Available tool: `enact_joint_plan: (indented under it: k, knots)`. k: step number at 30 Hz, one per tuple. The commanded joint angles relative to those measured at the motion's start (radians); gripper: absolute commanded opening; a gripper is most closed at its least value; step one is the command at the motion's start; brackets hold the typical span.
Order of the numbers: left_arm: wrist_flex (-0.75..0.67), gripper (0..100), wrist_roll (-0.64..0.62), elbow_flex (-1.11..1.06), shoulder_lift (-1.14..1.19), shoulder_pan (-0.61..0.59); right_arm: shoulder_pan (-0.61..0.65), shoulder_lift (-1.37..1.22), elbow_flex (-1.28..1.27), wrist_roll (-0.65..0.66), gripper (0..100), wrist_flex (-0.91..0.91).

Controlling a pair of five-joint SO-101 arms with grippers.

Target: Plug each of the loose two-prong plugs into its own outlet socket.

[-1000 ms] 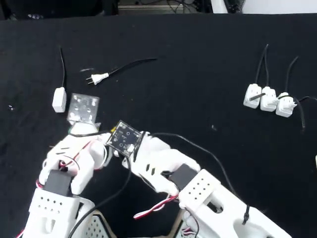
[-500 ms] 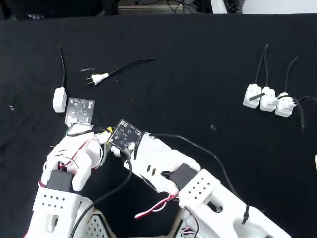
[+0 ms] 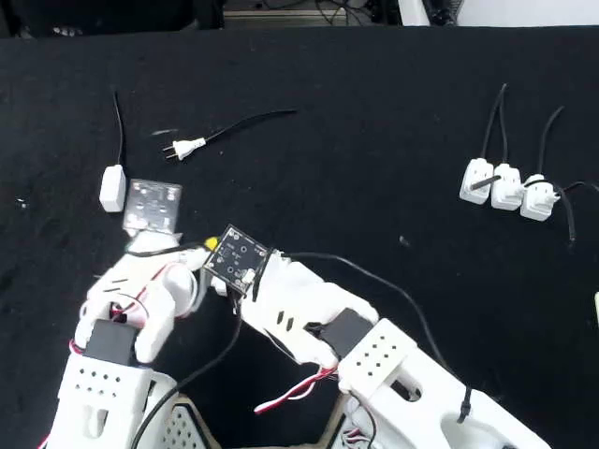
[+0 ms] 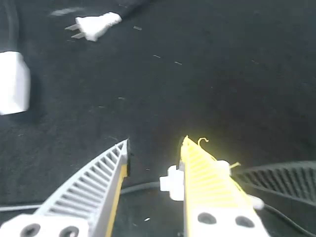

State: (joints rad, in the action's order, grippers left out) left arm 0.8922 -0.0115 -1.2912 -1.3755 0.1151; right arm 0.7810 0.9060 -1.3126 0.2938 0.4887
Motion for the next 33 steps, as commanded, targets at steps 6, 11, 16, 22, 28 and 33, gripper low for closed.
enact_joint_plan:
  k: [6,11,16,22,28,33]
  knots:
    - [-0.127,18,0.051,-0.102,-0.008,-0.025,0.012,0.096,0.067,0.000,1.0,0.002]
    - [-0.129,18,0.052,-0.108,-0.008,-0.022,0.012,0.205,0.019,0.000,1.0,0.017]
    - [-0.124,18,0.048,-0.107,-0.008,-0.021,0.014,0.239,-0.004,0.000,1.0,0.015]
    - [-0.121,18,0.046,-0.111,-0.006,-0.019,0.014,0.239,-0.001,-0.002,1.0,0.015]
    - [-0.121,18,0.051,-0.102,-0.008,-0.042,-0.029,0.239,0.031,-0.028,1.0,0.066]
    - [-0.120,18,0.044,-0.104,-0.008,-0.137,-0.078,0.183,0.203,-0.029,1.0,0.307]
